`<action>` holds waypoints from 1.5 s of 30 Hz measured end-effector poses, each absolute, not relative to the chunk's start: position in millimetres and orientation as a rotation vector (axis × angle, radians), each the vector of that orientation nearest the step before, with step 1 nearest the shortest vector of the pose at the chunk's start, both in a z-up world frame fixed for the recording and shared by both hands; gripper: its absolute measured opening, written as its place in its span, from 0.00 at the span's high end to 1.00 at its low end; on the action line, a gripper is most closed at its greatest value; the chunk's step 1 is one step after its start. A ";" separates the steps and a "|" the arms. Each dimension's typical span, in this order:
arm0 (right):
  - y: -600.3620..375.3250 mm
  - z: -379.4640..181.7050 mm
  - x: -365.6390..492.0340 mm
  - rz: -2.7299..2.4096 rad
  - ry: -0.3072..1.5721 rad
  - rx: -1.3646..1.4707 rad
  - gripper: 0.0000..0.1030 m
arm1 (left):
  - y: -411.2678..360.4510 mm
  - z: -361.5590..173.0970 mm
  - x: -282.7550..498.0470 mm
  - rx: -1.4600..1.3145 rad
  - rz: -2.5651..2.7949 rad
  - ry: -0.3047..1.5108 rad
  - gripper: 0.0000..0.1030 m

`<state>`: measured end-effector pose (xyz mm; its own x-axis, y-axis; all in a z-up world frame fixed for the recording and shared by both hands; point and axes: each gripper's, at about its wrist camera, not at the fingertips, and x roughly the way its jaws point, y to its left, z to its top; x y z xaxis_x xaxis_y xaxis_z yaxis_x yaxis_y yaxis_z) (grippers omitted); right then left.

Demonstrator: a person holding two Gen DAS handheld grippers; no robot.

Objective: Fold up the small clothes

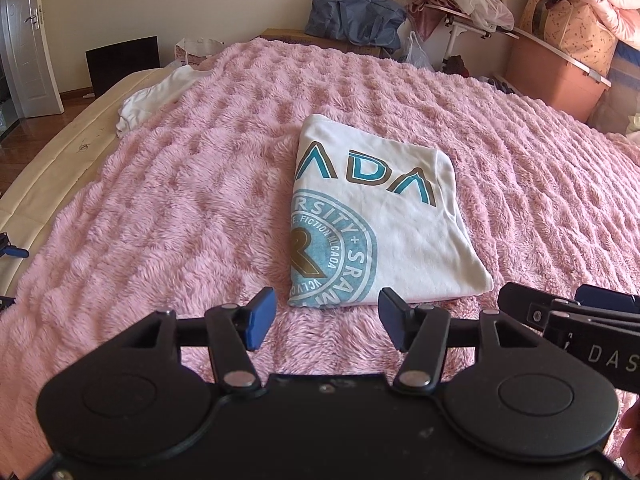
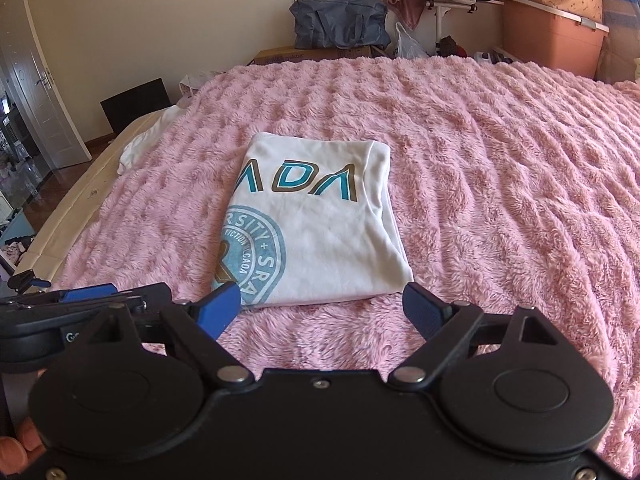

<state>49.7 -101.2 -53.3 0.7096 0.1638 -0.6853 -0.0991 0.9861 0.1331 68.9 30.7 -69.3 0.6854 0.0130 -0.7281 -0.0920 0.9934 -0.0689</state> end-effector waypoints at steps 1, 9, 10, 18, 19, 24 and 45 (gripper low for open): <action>-102.3 -52.8 50.7 0.143 0.773 0.092 0.13 | 29.3 -69.2 70.3 -0.088 0.059 0.813 0.42; -105.0 -56.2 61.4 0.136 0.796 0.090 0.13 | 25.1 -73.6 82.5 -0.075 0.056 0.837 0.42; -105.5 -57.3 63.5 0.135 0.803 0.096 0.13 | 25.1 -73.9 83.2 -0.075 0.058 0.839 0.42; -108.4 -61.9 69.9 0.139 0.825 0.120 0.13 | 25.6 -76.6 88.4 -0.080 0.057 0.854 0.42; -107.9 -62.2 70.6 0.140 0.828 0.118 0.13 | 25.9 -76.9 88.6 -0.082 0.056 0.855 0.42; -105.4 -64.2 71.7 0.154 0.839 0.111 0.13 | 26.7 -78.5 89.8 -0.084 0.057 0.862 0.42; -102.1 -62.9 69.9 0.172 0.846 0.096 0.13 | 28.2 -82.6 91.4 -0.082 0.067 0.888 0.41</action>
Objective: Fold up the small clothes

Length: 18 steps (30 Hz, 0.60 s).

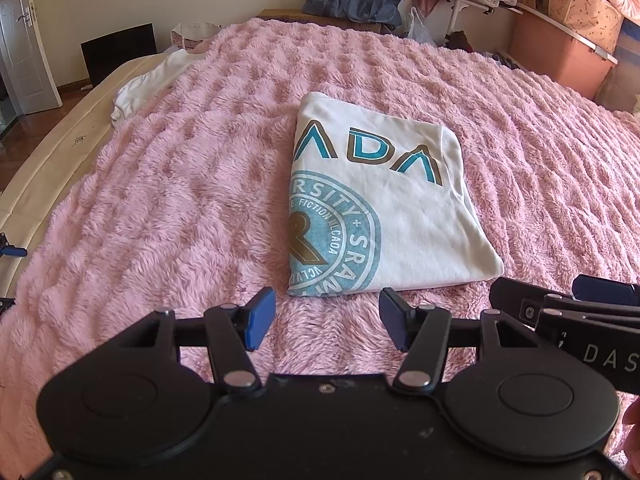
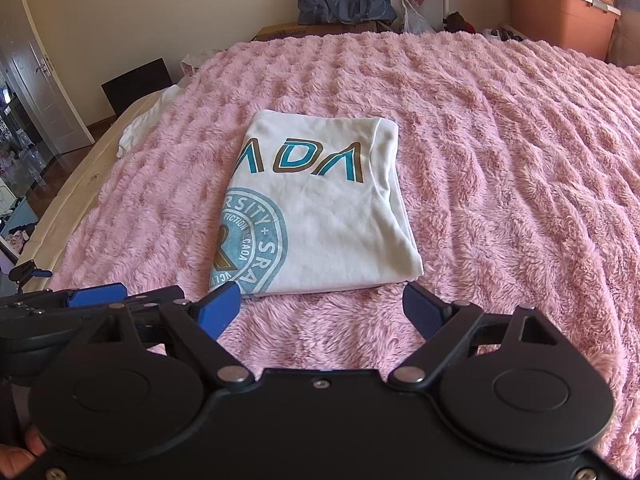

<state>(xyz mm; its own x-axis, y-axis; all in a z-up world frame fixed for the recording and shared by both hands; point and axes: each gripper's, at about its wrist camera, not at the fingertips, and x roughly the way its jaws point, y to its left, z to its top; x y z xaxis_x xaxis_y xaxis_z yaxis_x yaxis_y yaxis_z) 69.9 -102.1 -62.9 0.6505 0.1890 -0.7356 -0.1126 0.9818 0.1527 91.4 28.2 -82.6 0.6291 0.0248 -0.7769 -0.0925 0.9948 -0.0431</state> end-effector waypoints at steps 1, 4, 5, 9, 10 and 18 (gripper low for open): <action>-102.1 -62.7 69.7 0.172 0.846 0.096 0.13 | 28.2 -82.6 91.5 -0.081 0.067 0.888 0.41; -101.8 -63.0 69.2 0.170 0.846 0.098 0.13 | 28.4 -82.5 91.2 -0.081 0.067 0.888 0.41; -101.7 -63.0 69.6 0.170 0.847 0.097 0.13 | 28.3 -82.6 91.5 -0.080 0.067 0.888 0.41; -101.6 -62.9 69.1 0.170 0.845 0.091 0.13 | 28.3 -82.2 91.0 -0.081 0.066 0.887 0.41; -101.7 -62.8 69.0 0.170 0.844 0.090 0.13 | 28.1 -82.4 91.1 -0.079 0.067 0.887 0.41; -101.8 -62.3 68.2 0.169 0.845 0.090 0.13 | 27.7 -82.4 90.8 -0.078 0.068 0.888 0.41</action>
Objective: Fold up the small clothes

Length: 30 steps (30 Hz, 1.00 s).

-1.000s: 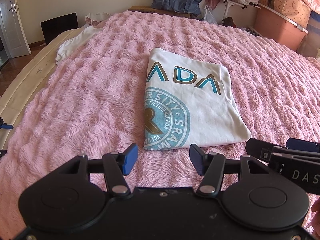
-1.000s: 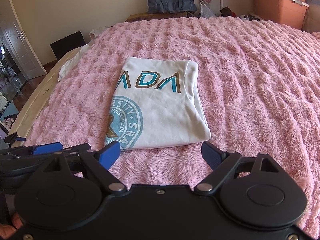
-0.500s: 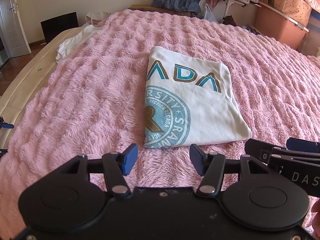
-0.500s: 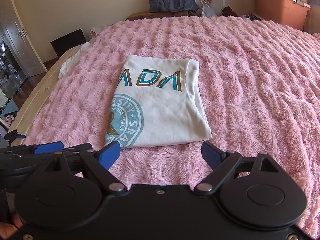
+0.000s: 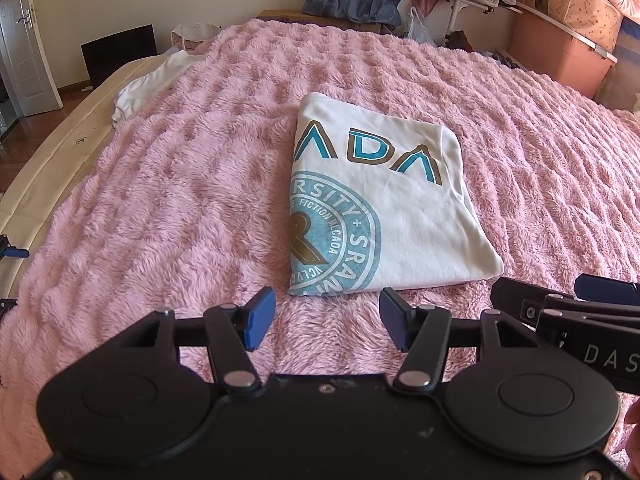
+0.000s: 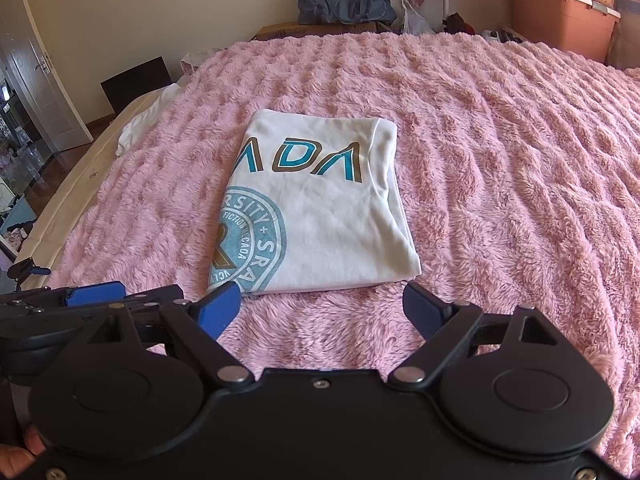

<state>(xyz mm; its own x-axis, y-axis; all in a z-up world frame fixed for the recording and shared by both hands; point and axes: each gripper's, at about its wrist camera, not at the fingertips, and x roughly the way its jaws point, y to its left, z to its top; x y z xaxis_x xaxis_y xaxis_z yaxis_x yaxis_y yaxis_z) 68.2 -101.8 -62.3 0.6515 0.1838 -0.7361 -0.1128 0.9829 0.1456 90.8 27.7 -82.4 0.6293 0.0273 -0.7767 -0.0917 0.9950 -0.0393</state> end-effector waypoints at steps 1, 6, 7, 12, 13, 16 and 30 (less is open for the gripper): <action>-101.7 -62.4 68.3 0.169 0.845 0.089 0.13 | 27.4 -82.5 90.8 -0.077 0.068 0.889 0.41; -101.9 -61.9 67.9 0.169 0.844 0.088 0.13 | 26.9 -82.7 90.8 -0.075 0.068 0.890 0.41; -101.9 -61.9 67.8 0.169 0.845 0.088 0.13 | 26.7 -82.6 90.7 -0.074 0.069 0.890 0.41; -102.4 -61.8 67.5 0.168 0.847 0.089 0.13 | 26.1 -82.6 90.9 -0.071 0.068 0.892 0.41; -102.7 -61.7 67.7 0.168 0.847 0.090 0.13 | 26.0 -82.6 90.8 -0.071 0.068 0.892 0.41; -102.8 -61.6 67.4 0.168 0.846 0.089 0.13 | 26.4 -82.3 90.7 -0.070 0.069 0.890 0.41; -101.9 -61.0 67.2 0.168 0.846 0.088 0.13 | 27.6 -81.7 91.2 -0.061 0.076 0.893 0.41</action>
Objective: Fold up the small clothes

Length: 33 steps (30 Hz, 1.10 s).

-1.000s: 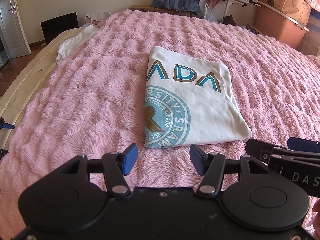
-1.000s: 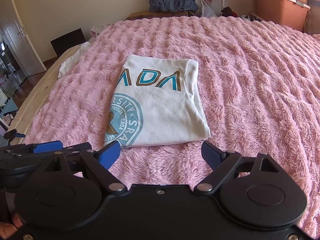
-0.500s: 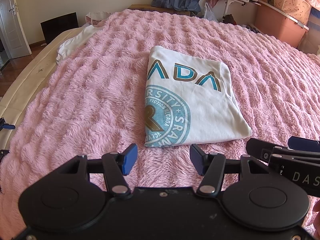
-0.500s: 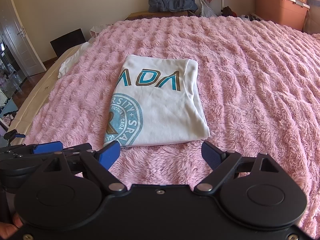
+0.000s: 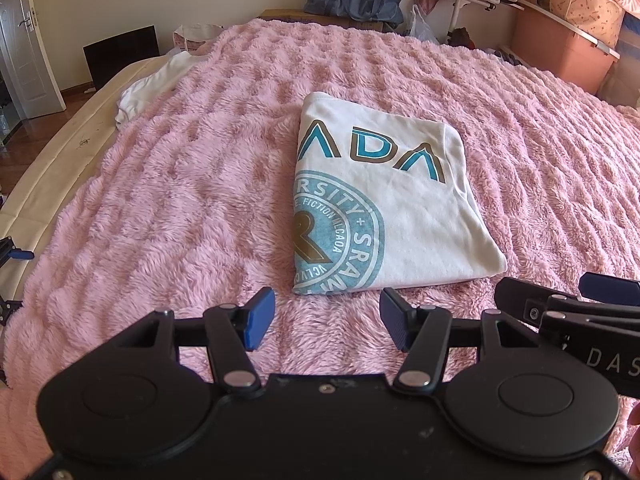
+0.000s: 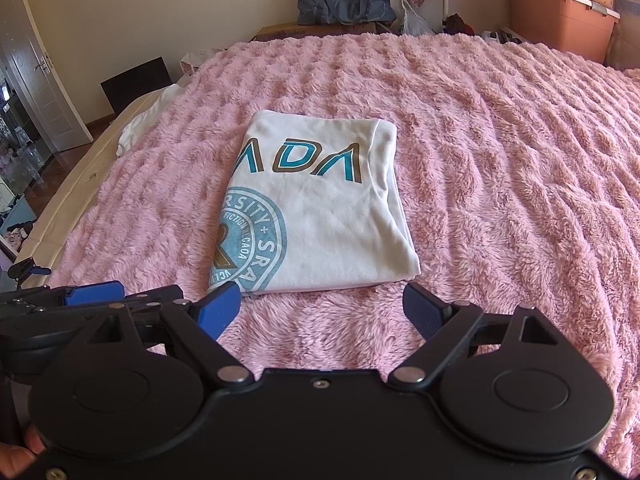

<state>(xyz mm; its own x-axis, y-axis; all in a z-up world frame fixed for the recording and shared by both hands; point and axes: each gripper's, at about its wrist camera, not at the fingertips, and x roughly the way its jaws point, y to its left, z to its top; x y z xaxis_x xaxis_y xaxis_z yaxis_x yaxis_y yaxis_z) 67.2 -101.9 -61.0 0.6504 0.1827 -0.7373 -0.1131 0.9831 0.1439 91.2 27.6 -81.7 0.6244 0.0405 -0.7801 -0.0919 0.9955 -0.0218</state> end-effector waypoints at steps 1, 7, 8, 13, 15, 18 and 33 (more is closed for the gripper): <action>-101.9 -60.9 67.1 0.168 0.846 0.088 0.13 | 27.7 -81.7 91.3 -0.061 0.076 0.894 0.41; -101.5 -60.7 67.3 0.167 0.846 0.088 0.13 | 27.0 -82.7 91.2 -0.059 0.078 0.899 0.40; -101.6 -60.8 67.4 0.168 0.846 0.087 0.13 | 26.8 -82.8 91.6 -0.057 0.077 0.901 0.40; -101.6 -60.0 66.8 0.168 0.845 0.086 0.13 | 27.3 -83.4 92.7 -0.056 0.079 0.899 0.40; -101.7 -59.7 66.8 0.167 0.846 0.085 0.13 | 27.6 -83.6 93.1 -0.060 0.077 0.903 0.40; -101.8 -59.9 66.9 0.168 0.845 0.085 0.13 | 27.4 -83.4 93.7 -0.058 0.078 0.902 0.40; -101.6 -59.9 68.2 0.167 0.847 0.084 0.13 | 26.8 -84.9 96.5 -0.055 0.077 0.895 0.40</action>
